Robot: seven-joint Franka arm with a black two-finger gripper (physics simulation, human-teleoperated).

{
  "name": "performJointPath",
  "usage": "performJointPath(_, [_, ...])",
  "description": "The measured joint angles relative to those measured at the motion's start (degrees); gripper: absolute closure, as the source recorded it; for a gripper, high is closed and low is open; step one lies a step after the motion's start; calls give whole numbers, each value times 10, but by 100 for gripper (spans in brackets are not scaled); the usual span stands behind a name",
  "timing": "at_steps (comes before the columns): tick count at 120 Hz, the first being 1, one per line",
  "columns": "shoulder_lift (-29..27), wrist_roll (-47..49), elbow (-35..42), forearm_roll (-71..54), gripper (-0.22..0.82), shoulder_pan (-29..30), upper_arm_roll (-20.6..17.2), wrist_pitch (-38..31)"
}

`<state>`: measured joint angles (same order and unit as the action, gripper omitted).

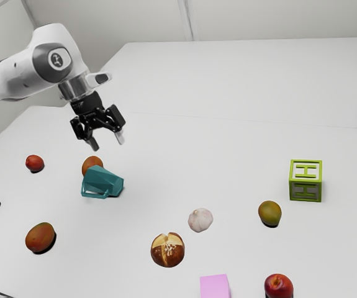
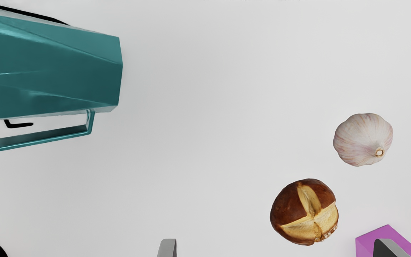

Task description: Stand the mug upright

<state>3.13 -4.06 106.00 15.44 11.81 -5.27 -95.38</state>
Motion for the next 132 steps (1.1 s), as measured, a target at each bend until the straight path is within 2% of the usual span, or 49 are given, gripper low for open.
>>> performJointPath(35, [20,-161,53,44,0,79,0,-102])
performJointPath(70, [59,-293,66,88,0,144,-1,-146])
performJointPath(132, [118,-431,54,114,0,175,-1,-176])
